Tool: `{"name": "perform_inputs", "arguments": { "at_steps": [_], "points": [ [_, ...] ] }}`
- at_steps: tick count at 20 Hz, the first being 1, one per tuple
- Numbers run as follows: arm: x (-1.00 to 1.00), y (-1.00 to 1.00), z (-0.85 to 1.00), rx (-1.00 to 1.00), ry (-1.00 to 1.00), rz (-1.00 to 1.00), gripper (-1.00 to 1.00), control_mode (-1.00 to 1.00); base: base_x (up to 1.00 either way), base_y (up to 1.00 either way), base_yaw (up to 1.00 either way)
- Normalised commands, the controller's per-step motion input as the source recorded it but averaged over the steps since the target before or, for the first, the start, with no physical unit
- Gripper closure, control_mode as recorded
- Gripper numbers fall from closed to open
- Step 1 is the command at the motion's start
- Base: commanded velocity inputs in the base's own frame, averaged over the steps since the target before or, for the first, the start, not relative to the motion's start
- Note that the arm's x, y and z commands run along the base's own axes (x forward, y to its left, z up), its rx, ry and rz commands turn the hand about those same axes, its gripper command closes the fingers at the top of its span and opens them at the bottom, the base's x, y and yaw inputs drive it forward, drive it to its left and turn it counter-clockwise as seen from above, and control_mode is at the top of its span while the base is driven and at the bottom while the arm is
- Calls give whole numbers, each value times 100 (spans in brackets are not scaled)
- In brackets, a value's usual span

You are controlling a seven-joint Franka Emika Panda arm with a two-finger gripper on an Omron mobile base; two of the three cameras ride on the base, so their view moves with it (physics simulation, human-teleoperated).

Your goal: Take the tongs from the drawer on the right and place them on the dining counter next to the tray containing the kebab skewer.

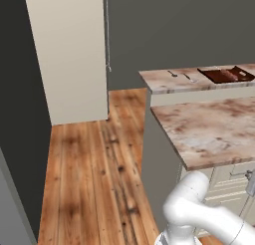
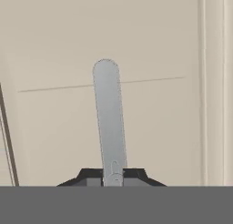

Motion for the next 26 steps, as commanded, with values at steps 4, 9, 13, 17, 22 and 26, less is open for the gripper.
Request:
{"name": "perform_inputs", "arguments": {
  "at_steps": [4, 9, 13, 17, 22, 26],
  "points": [
    [-33, 0, -2, 0, 0, 0, 100, -100, 0, 0, 0],
    [-47, 0, -2, 0, 0, 0, 100, -100, 0, 0, 0],
    [-52, 0, -4, 0, 1, 0, 100, -100, 0, 0, 0],
    [-71, 0, -6, 0, 4, 0, 100, -100, 0, 0, 0],
    [-65, -2, -4, 0, 7, 0, 100, -100, 0, 0, 0],
    [-35, -6, -1, 0, 12, 0, 100, -100, 0, 0, 0]
  ]
}}
